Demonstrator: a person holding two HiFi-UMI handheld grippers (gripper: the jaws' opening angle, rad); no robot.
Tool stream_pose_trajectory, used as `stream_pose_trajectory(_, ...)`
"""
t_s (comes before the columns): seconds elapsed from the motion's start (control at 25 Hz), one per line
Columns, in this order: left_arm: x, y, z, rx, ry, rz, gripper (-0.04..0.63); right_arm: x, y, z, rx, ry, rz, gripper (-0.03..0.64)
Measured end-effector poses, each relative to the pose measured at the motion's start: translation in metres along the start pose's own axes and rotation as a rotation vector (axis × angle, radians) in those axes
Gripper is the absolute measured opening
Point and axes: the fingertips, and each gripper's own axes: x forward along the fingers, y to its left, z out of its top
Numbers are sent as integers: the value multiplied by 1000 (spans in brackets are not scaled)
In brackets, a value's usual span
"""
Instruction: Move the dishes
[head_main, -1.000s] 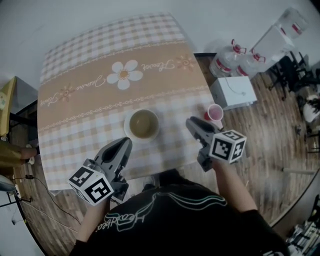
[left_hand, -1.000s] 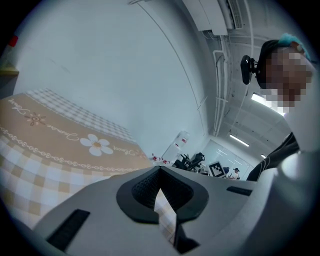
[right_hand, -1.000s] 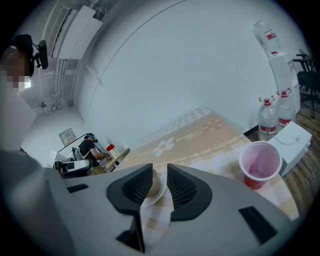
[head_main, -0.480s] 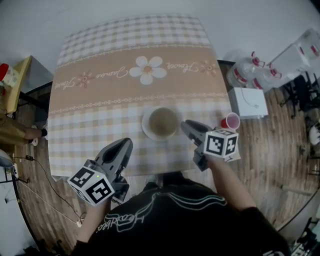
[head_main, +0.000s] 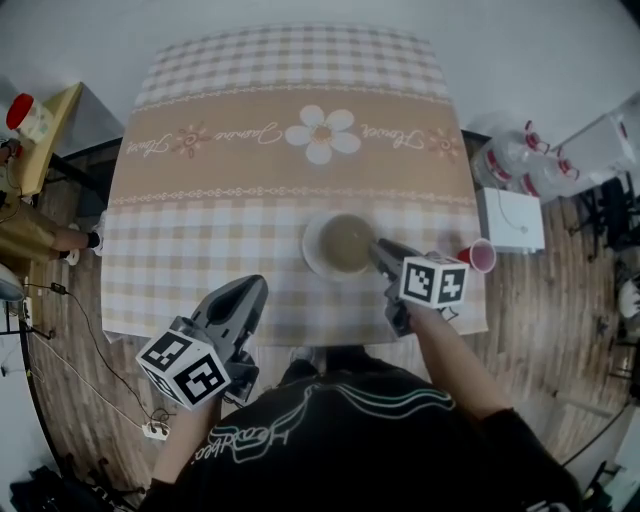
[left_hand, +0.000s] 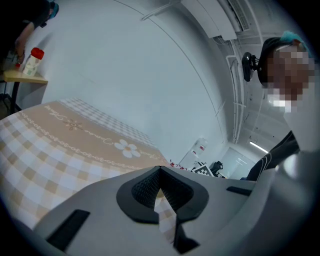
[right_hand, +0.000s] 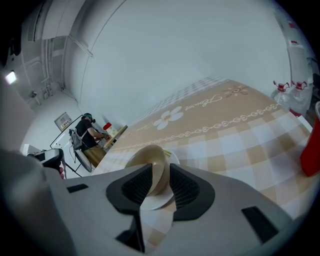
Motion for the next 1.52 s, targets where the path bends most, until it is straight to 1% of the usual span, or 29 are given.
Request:
stream_pose_trajectory(0.2,-2,2,-2,-24,0,8,-6,9,-3,-6,5,39,-1,98)
stream_pose_trajectory(0.32,-2,5,-5,-15,9,26,-6,12,-3,-9,17,51,2,97)
stream_pose_trajectory(0.52,-3,3,-7,-12,7,24,-6,13,-2,-12,32,57,16,93)
stream_pose_trajectory(0.76,-1,0,-7,-4,13,18,-6,13,-4,-12,43,59,6,56)
stream_pose_trajectory(0.96,1,2,-13,-6,26,28,-6,14,-3,-15,34,70,10,32)
stream_pose_trajectory(1.2,3,1,-17,-11,43,29,-6,7,2,-9,31,48,28,29)
stream_pose_trajectory(1.52,17,-6,-15,3,55,-5,-6,-17,7,17,30,-35,39,29)
